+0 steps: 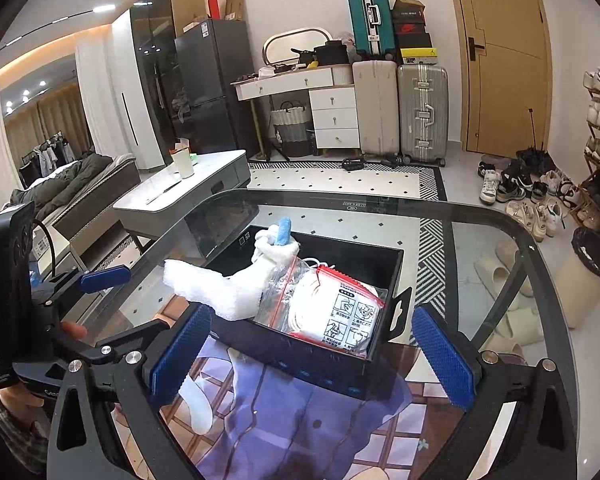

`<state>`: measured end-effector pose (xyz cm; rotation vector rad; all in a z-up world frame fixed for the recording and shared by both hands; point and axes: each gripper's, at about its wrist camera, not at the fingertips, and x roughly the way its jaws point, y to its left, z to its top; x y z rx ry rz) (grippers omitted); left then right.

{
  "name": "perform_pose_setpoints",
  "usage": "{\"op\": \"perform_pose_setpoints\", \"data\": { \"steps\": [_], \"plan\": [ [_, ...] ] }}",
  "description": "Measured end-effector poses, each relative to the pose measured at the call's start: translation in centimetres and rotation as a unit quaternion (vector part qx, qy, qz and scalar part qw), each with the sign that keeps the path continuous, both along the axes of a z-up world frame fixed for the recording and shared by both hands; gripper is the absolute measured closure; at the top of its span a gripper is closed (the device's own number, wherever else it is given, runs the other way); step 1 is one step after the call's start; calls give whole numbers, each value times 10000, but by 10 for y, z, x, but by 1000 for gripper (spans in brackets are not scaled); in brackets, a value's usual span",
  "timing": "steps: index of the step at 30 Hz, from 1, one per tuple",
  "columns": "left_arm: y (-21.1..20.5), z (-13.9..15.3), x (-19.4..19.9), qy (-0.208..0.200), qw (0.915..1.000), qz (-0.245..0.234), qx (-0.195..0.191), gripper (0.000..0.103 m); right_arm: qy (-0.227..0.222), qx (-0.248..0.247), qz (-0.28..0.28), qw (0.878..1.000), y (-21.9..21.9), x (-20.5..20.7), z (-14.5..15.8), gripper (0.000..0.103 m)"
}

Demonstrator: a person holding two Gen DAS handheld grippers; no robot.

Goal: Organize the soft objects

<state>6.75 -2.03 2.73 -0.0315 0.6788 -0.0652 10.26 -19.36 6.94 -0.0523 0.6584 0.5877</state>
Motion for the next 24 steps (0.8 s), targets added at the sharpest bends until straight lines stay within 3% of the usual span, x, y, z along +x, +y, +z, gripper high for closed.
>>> {"op": "perform_pose_setpoints", "data": {
  "steps": [24],
  "plan": [
    [3, -32, -20, -327, 9993, 119, -134, 0, -536, 266, -414, 9973, -32, -17, -31, 1]
  ]
}}
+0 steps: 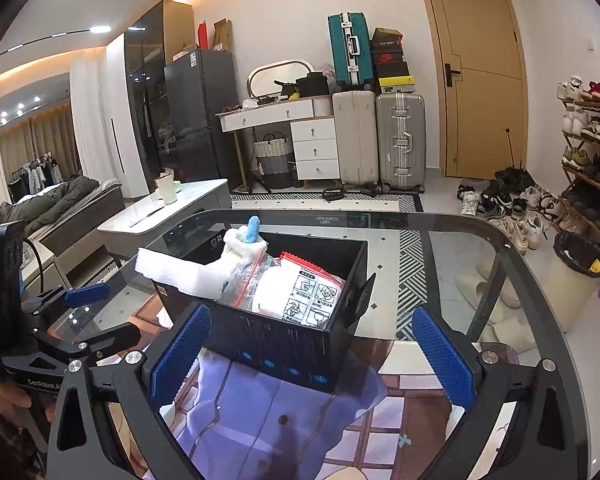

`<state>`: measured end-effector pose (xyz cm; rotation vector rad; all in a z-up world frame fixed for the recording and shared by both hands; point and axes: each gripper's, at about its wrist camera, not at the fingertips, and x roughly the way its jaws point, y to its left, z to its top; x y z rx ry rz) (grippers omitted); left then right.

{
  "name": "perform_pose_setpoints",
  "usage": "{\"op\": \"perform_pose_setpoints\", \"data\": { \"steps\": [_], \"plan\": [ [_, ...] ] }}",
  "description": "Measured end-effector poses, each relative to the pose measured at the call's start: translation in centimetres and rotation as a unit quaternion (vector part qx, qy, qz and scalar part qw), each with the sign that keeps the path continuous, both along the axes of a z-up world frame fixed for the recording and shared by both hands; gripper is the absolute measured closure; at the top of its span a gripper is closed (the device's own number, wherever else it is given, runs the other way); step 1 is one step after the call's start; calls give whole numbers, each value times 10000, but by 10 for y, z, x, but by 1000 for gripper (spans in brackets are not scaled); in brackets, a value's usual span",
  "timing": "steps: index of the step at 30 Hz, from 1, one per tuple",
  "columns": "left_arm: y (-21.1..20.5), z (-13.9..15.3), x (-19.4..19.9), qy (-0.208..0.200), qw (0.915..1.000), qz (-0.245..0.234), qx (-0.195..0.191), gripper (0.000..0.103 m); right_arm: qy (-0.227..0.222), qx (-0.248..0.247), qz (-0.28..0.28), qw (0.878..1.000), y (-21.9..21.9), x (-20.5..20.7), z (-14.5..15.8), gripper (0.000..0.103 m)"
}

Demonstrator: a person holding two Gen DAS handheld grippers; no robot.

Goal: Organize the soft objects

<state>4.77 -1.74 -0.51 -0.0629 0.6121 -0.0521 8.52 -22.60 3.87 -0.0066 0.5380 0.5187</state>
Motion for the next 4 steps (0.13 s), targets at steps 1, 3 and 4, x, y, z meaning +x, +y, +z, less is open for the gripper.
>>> {"op": "perform_pose_setpoints", "data": {
  "steps": [1, 3, 4],
  "plan": [
    [1, 0, 0, -20, 10000, 18, -20, 0, 1, 10, 5, 10000, 0, -1, -1, 1],
    [2, -1, -1, -76, 10000, 50, -8, 0, 8, -12, 5, 10000, 0, -1, -2, 1],
    [2, -1, -1, -59, 10000, 49, -19, 0, 8, -12, 5, 10000, 0, -1, -2, 1]
  ]
}}
